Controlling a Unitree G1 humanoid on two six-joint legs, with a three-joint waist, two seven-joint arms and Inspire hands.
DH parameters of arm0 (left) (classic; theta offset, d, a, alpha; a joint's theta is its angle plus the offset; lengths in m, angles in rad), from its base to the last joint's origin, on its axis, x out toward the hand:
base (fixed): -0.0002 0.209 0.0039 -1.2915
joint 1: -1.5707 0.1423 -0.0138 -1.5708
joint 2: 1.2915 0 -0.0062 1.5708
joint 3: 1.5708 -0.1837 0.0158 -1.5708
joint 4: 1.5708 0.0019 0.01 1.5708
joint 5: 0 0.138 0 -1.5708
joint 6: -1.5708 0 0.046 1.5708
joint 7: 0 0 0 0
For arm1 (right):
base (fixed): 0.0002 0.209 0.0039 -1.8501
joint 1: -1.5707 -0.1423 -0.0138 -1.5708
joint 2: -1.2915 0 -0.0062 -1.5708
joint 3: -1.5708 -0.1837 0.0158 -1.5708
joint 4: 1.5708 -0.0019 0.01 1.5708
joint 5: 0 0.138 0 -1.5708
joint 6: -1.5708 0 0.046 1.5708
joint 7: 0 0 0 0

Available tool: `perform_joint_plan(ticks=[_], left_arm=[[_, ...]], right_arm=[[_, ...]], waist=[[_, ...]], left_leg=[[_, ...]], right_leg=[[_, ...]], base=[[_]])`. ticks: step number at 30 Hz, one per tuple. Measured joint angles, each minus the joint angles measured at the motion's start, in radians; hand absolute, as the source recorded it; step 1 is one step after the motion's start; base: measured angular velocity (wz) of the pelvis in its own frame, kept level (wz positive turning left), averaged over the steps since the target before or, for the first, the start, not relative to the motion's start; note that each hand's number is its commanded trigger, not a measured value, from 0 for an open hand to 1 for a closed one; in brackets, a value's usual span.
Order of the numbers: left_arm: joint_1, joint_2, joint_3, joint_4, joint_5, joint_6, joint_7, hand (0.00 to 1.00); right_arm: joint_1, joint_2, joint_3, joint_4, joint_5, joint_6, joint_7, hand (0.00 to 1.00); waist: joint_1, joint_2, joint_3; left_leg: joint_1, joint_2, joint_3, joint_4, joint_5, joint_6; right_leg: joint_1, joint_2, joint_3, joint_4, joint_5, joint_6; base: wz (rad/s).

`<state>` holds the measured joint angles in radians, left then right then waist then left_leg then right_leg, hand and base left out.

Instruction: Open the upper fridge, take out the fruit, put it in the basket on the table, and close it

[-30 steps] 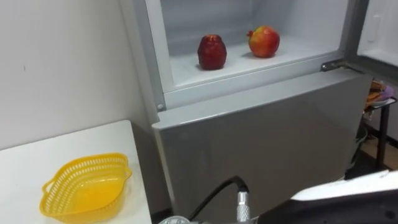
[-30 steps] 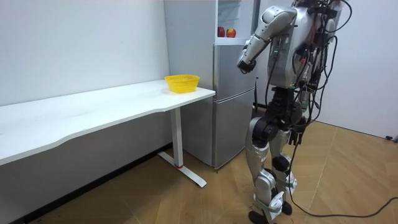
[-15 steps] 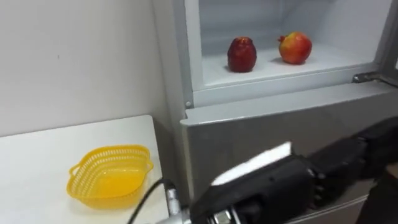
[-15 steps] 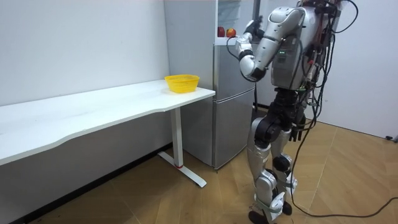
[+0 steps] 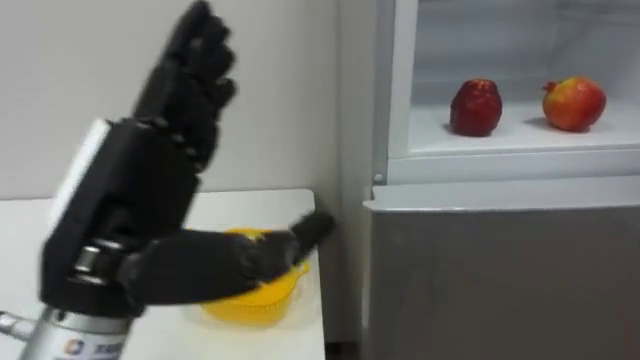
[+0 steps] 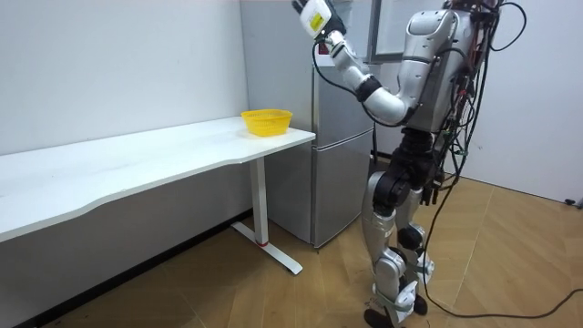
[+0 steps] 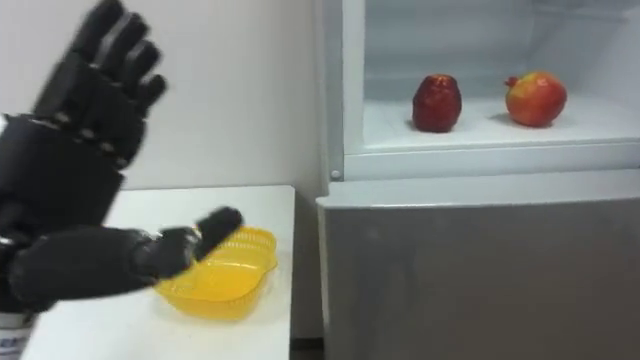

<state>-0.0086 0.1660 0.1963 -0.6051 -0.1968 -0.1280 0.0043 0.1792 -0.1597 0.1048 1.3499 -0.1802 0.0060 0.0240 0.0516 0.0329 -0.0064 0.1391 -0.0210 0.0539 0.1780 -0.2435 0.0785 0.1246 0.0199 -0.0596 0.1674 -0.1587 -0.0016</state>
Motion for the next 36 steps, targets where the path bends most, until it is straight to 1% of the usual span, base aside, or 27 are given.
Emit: perform_joint_plan(ticks=[2, 3, 4, 5, 7, 8, 9, 11, 12, 13, 14, 15, 16, 17, 18, 19, 20, 21, 22, 23, 24, 26, 30, 32, 33, 35, 36], left_arm=[[0.052, 0.0, 0.066, 0.006, 0.061, -0.002, 0.094, 0.0], [0.063, 0.0, 0.082, 0.007, 0.072, -0.002, 0.115, 0.0], [0.081, 0.0, 0.113, 0.007, 0.08, -0.002, 0.153, 0.0], [0.09, 0.001, 0.149, 0.007, 0.079, -0.002, 0.185, 0.0], [0.092, 0.001, 0.193, 0.02, 0.077, -0.001, 0.227, 0.0], [0.098, 0.001, 0.215, 0.042, 0.076, -0.002, 0.255, 0.0], [0.106, 0.001, 0.223, 0.056, 0.071, -0.003, 0.266, 0.0], [0.155, 0.0, 0.234, 0.144, 0.069, 0.002, 0.3, 0.0], [0.168, 0.0, 0.234, 0.17, 0.07, 0.007, 0.308, 0.0], [0.195, 0.0, 0.23, 0.23, 0.072, 0.017, 0.322, 0.0], [0.218, 0.0, 0.225, 0.319, 0.075, 0.02, 0.33, 0.0], [0.231, -0.001, 0.222, 0.364, 0.076, 0.027, 0.334, 0.0], [0.259, -0.003, 0.211, 0.438, 0.076, 0.051, 0.339, 0.0], [0.279, -0.003, 0.191, 0.518, 0.08, 0.061, 0.338, 0.0], [0.288, -0.003, 0.181, 0.555, 0.082, 0.066, 0.337, 0.0], [0.303, -0.004, 0.161, 0.625, 0.085, 0.068, 0.338, 0.0], [0.321, -0.004, 0.133, 0.698, 0.083, 0.069, 0.337, 0.0], [0.328, -0.004, 0.116, 0.735, 0.082, 0.069, 0.337, 0.0], [0.334, -0.004, 0.084, 0.813, 0.082, 0.07, 0.334, 0.0], [0.334, -0.004, 0.062, 0.885, 0.082, 0.083, 0.332, 0.0], [0.334, -0.004, 0.054, 0.913, 0.081, 0.087, 0.331, 0.0], [0.336, -0.004, 0.029, 1.02, 0.082, 0.086, 0.323, 0.0], [0.335, -0.003, 0.025, 1.19, 0.081, 0.085, 0.292, 0.0], [0.326, -0.003, 0.017, 1.362, 0.083, 0.088, 0.285, 0.0], [0.324, -0.003, 0.012, 1.397, 0.082, 0.095, 0.28, 0.0], [0.323, -0.003, 0.0, 1.51, 0.082, 0.126, 0.242, 0.0], [0.323, -0.003, -0.002, 1.534, 0.082, 0.131, 0.235, 0.0]], right_arm=[[0.015, 0.004, -0.037, 0.008, -0.005, 0.003, 0.001, 0.0], [0.017, 0.004, -0.048, 0.009, -0.006, 0.006, 0.001, 0.0], [0.02, 0.004, -0.066, 0.01, -0.008, 0.01, 0.001, 0.0], [0.019, 0.005, -0.086, 0.009, -0.004, 0.012, 0.002, 0.0], [0.021, 0.004, -0.1, 0.007, -0.003, 0.019, 0.001, 0.0], [0.021, 0.004, -0.106, 0.004, -0.004, 0.03, 0.001, 0.0], [0.022, 0.005, -0.107, 0.004, -0.004, 0.036, 0.001, 0.0], [0.03, 0.007, -0.107, -0.022, -0.007, 0.049, 0.001, 0.0], [0.031, 0.008, -0.107, -0.027, -0.009, 0.05, 0.001, 0.0], [0.031, 0.008, -0.111, -0.041, -0.011, 0.054, 0.002, 0.0], [0.036, 0.007, -0.128, -0.068, -0.018, 0.062, 0.003, 0.0], [0.037, 0.007, -0.134, -0.077, -0.023, 0.063, 0.003, 0.0], [0.039, 0.006, -0.139, -0.09, -0.027, 0.064, 0.004, 0.0], [0.039, 0.006, -0.139, -0.095, -0.03, 0.064, 0.009, 0.0], [0.037, 0.006, -0.139, -0.096, -0.031, 0.065, 0.012, 0.0], [0.041, 0.006, -0.139, -0.094, -0.03, 0.068, 0.015, 0.0], [0.04, 0.004, -0.139, -0.092, -0.03, 0.072, 0.016, 0.0], [0.038, 0.003, -0.139, -0.094, -0.029, 0.072, 0.018, 0.0], [0.034, 0.0, -0.138, -0.102, -0.027, 0.072, 0.022, 0.0], [0.032, -0.001, -0.137, -0.105, -0.027, 0.071, 0.025, 0.0], [0.032, -0.001, -0.137, -0.105, -0.027, 0.071, 0.029, 0.0], [0.027, -0.008, -0.137, -0.106, -0.03, 0.073, 0.043, 0.0], [0.029, -0.015, -0.138, -0.105, -0.025, 0.077, 0.045, 0.0], [0.023, -0.015, -0.138, -0.104, -0.026, 0.082, 0.045, 0.0], [0.021, -0.015, -0.137, -0.1, -0.025, 0.082, 0.045, 0.0], [0.014, -0.014, -0.137, -0.089, -0.024, 0.083, 0.045, 0.0], [0.013, -0.014, -0.139, -0.088, -0.022, 0.084, 0.044, 0.0]], waist=[[0.012, 0.002, 0.0021], [0.013, 0.002, 0.0026], [0.015, 0.004, 0.0045], [0.023, 0.004, 0.0066], [0.034, 0.004, 0.0076], [0.037, 0.006, 0.0083], [0.035, 0.007, 0.0089], [0.036, 0.011, 0.0108], [0.035, 0.016, 0.0095], [0.033, 0.011, 0.0113], [0.033, 0.017, 0.0108], [0.031, 0.019, 0.01], [0.025, 0.019, 0.0099], [0.02, 0.016, 0.0097], [0.017, 0.013, 0.0094], [0.013, 0.014, 0.009], [0.007, 0.004, 0.0113], [0.008, 0.004, 0.0117], [0.009, 0.001, 0.0102], [0.008, 0.0, 0.0086], [0.006, -0.006, 0.0093], [0.01, -0.019, 0.0105], [0.011, -0.017, 0.0093], [0.009, -0.007, 0.0072], [0.007, -0.006, 0.0075], [0.003, -0.003, 0.0072], [0.003, -0.002, 0.0071]], left_leg=[[0.017, -0.001, -0.006, -0.007, 0.0, 0.0], [0.021, -0.001, -0.008, -0.009, 0.0, 0.0], [0.024, -0.002, -0.012, -0.01, 0.0, 0.0], [0.024, -0.003, -0.015, -0.012, 0.0, 0.001], [0.026, -0.005, -0.015, -0.013, 0.0, 0.001], [0.026, -0.007, -0.02, -0.012, 0.0, 0.002], [0.026, -0.008, -0.025, -0.012, 0.0, 0.002], [0.026, -0.008, -0.033, -0.01, -0.001, 0.002], [0.025, -0.008, -0.033, -0.01, -0.001, 0.002], [0.024, -0.008, -0.034, -0.01, -0.001, 0.002], [0.024, -0.008, -0.034, -0.01, -0.001, 0.002], [0.023, -0.009, -0.033, -0.01, -0.001, 0.002], [0.022, -0.009, -0.033, -0.01, -0.001, 0.002], [0.022, -0.009, -0.034, -0.01, -0.001, 0.002], [0.022, -0.009, -0.034, -0.01, -0.001, 0.001], [0.022, -0.01, -0.035, -0.008, -0.001, 0.001], [0.023, -0.009, -0.037, -0.008, -0.001, 0.001], [0.023, -0.01, -0.037, -0.008, -0.001, 0.001], [0.023, -0.01, -0.037, -0.009, -0.001, 0.001], [0.023, -0.01, -0.037, -0.01, -0.001, 0.001], [0.023, -0.01, -0.037, -0.01, -0.001, 0.001], [0.02, -0.009, -0.035, -0.011, -0.005, 0.0], [0.023, -0.009, -0.03, -0.012, -0.007, 0.002], [0.028, -0.009, -0.026, -0.013, -0.007, 0.003], [0.028, -0.009, -0.025, -0.011, -0.007, 0.003], [0.028, -0.009, -0.025, -0.011, -0.007, 0.003], [0.028, -0.009, -0.023, -0.011, -0.007, 0.003]], right_leg=[[0.016, 0.0, -0.002, -0.001, 0.0, 0.0], [0.019, -0.001, -0.004, 0.0, 0.0, 0.0], [0.022, -0.002, -0.016, 0.0, 0.0, 0.0], [0.024, -0.003, -0.027, 0.001, 0.0, 0.0], [0.025, -0.004, -0.027, 0.0, 0.0, 0.0], [0.028, -0.006, -0.029, 0.0, -0.001, 0.001], [0.03, -0.006, -0.031, -0.001, -0.001, 0.002], [0.032, -0.006, -0.029, 0.0, -0.001, 0.002], [0.032, -0.006, -0.029, 0.0, -0.001, 0.002], [0.031, -0.006, -0.027, 0.001, -0.002, 0.003], [0.031, -0.006, -0.028, 0.001, -0.005, 0.004], [0.031, -0.007, -0.031, 0.001, -0.006, 0.004], [0.031, -0.008, -0.035, 0.001, -0.009, 0.003], [0.031, -0.009, -0.039, 0.0, -0.01, 0.002], [0.031, -0.009, -0.04, 0.001, -0.012, 0.001], [0.032, -0.009, -0.037, 0.0, -0.015, 0.0], [0.032, -0.009, -0.03, 0.0, -0.015, 0.0], [0.031, -0.009, -0.029, 0.0, -0.015, 0.0], [0.031, -0.009, -0.028, 0.0, -0.015, 0.0], [0.031, -0.009, -0.027, 0.0, -0.015, 0.0], [0.031, -0.009, -0.028, -0.001, -0.015, 0.0], [0.031, -0.008, -0.028, 0.0, -0.015, 0.0], [0.031, -0.009, -0.035, 0.0, -0.015, 0.0], [0.033, -0.009, -0.027, 0.001, -0.015, 0.0], [0.033, -0.009, -0.026, 0.0, -0.015, 0.0], [0.033, -0.009, -0.027, 0.0, -0.016, 0.0], [0.033, -0.009, -0.028, 0.0, -0.016, 0.0]], base=[[0.06], [0.09], [0.07], [0.04], [0.0], [0.08], [0.15], [0.12], [0.04], [0.0], [0.0], [0.0], [0.0], [0.03], [0.05], [0.05], [0.03], [0.0], [0.0], [0.0], [0.0], [-0.02], [-0.03], [-0.05], [-0.04], [0.0], [0.0]])
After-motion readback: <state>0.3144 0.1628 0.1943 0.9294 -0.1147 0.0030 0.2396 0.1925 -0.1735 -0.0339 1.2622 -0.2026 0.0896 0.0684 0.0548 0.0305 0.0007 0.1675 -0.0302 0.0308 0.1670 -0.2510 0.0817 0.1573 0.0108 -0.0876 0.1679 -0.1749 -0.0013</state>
